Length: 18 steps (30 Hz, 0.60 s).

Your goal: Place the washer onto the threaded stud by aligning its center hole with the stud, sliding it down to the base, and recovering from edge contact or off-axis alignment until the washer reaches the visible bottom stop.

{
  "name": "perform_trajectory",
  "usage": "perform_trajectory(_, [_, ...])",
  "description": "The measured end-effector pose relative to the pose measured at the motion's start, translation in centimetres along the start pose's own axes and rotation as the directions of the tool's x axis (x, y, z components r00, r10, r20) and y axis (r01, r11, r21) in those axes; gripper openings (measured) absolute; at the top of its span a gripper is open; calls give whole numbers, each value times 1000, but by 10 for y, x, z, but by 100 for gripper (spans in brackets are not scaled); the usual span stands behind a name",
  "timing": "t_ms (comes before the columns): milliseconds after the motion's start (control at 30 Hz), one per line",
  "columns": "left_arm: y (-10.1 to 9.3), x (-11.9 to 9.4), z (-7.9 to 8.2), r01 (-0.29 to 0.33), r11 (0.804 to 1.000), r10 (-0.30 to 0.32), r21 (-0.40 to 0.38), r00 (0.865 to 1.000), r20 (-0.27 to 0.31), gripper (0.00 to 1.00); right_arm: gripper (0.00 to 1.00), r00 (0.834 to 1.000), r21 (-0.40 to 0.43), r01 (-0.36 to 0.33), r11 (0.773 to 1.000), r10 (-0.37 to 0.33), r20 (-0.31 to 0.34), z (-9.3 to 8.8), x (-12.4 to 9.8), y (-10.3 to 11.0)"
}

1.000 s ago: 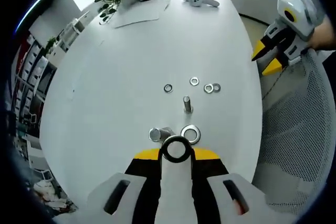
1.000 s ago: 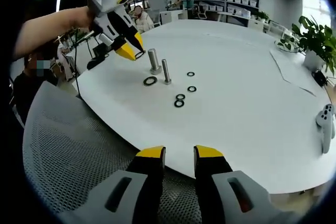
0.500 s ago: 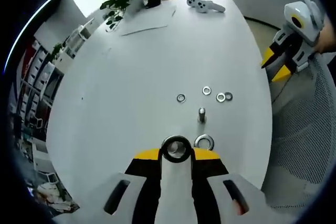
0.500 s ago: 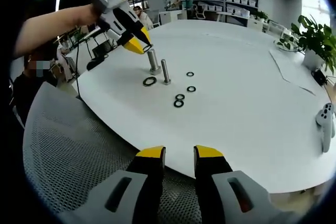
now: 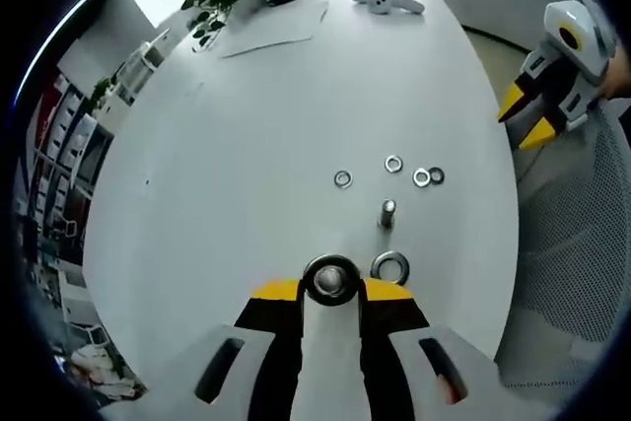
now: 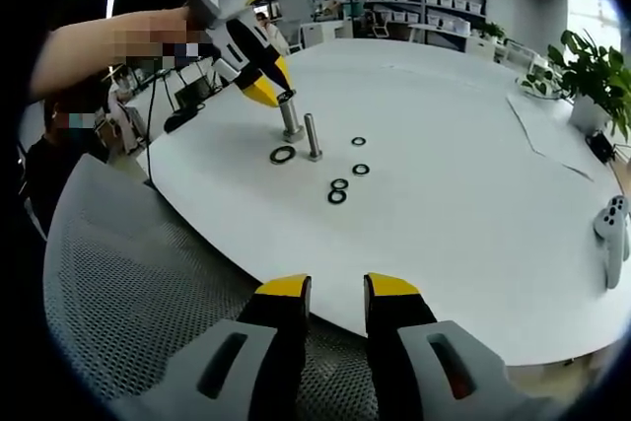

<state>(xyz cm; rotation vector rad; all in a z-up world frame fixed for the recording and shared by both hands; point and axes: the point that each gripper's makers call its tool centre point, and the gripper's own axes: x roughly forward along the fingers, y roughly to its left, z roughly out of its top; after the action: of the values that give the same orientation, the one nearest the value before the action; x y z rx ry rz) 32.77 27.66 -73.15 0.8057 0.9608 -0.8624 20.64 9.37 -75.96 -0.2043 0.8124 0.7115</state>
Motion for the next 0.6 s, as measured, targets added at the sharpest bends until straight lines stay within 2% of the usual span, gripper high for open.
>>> perform_trajectory(400, [-4,19,-7,33,999,-30,36,997,-72,18,23,1000,3,-2,1000,1,18,3,0,0])
perform_trajectory(600, [-5,29,-12,52,998,-49,29,994,-102,18,23,1000,1,-5,1000,5,15,3,0,1])
